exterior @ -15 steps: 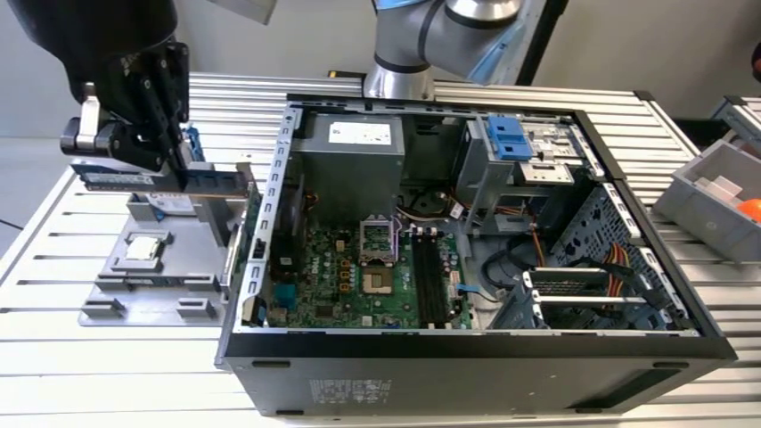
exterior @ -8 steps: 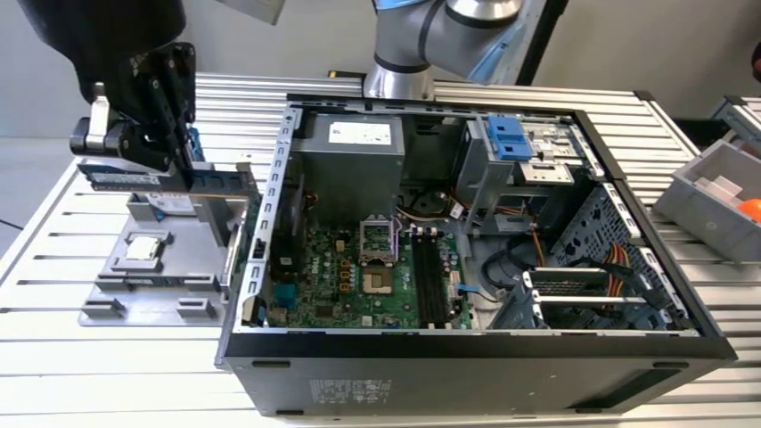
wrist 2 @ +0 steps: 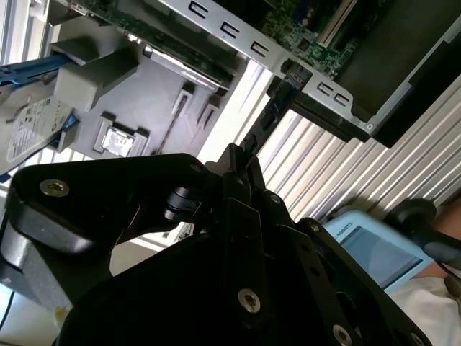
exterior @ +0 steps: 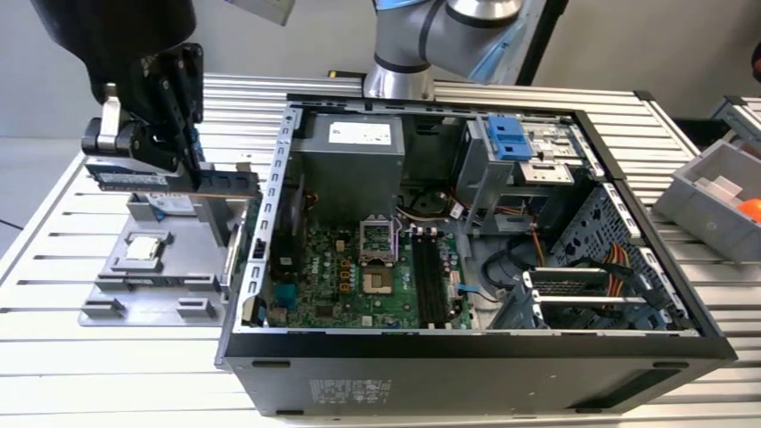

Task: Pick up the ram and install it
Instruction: 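Pick up the ram and move it above insertion slot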

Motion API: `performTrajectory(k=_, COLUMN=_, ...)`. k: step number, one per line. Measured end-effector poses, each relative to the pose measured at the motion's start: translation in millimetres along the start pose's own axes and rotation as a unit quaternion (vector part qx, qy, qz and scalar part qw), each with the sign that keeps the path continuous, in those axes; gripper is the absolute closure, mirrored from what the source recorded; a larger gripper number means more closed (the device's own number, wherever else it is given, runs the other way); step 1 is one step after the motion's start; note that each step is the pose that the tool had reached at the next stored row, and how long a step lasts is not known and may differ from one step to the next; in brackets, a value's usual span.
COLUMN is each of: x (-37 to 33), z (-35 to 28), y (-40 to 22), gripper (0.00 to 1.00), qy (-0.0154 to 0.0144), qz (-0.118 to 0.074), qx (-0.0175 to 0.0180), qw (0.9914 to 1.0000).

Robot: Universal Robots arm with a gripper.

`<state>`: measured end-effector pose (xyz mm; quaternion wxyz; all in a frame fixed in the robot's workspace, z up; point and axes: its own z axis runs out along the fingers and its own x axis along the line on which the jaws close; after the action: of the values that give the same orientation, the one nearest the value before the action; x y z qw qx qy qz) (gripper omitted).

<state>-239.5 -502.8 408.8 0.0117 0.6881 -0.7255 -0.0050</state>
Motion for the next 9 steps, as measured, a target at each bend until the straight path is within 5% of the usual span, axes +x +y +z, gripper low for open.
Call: performTrajectory(k=9, x=-0.3, z=-0.2, y=-6.6, gripper=1.0, qy=0.0003, qz=0.0, qx=-0.0008, qw=1.0)
